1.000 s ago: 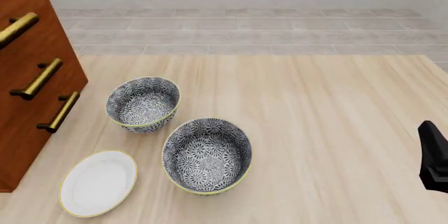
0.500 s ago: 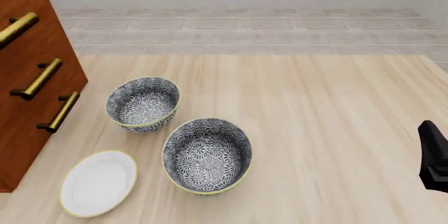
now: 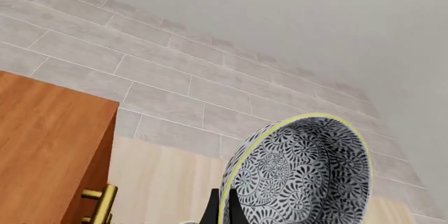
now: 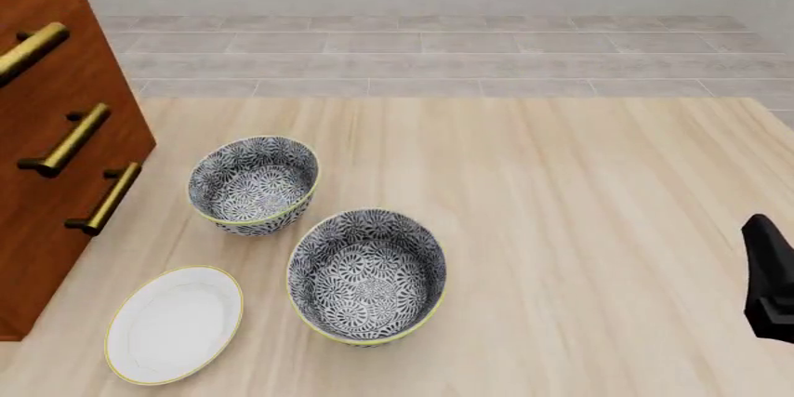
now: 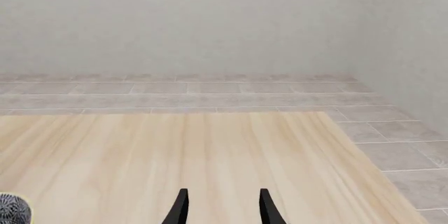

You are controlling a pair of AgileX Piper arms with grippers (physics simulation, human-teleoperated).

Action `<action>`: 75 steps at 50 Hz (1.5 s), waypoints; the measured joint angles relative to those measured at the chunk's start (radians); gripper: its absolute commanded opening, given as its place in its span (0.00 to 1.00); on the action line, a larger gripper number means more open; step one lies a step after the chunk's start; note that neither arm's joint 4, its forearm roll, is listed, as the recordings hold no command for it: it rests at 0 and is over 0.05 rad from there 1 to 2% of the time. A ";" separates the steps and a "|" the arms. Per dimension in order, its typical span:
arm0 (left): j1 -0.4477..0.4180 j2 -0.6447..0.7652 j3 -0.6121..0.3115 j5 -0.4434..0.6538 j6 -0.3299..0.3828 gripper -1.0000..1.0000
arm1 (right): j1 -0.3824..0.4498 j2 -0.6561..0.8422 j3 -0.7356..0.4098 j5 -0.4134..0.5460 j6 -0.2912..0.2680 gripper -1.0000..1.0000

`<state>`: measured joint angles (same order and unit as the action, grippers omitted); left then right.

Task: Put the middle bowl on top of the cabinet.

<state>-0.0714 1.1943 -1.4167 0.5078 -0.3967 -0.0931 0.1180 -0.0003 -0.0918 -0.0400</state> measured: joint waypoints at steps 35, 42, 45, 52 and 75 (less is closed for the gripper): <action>0.202 0.075 -0.123 0.126 -0.091 0.00 | -0.004 -0.036 -0.001 0.024 -0.014 1.00; 0.226 0.085 -0.141 0.150 -0.115 0.00 | -0.005 -0.033 -0.002 0.020 -0.016 1.00; 0.240 0.090 -0.145 0.159 -0.129 0.00 | -0.005 -0.030 -0.002 0.016 -0.017 1.00; 0.267 0.096 -0.156 0.175 -0.156 0.00 | -0.005 -0.029 -0.003 0.014 -0.018 1.00; 0.349 0.120 -0.176 0.200 -0.229 0.00 | -0.007 -0.058 -0.005 0.043 -0.020 1.00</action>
<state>0.2781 1.3142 -1.5929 0.7074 -0.6257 -0.1000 0.0597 -0.0051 -0.0489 -0.0601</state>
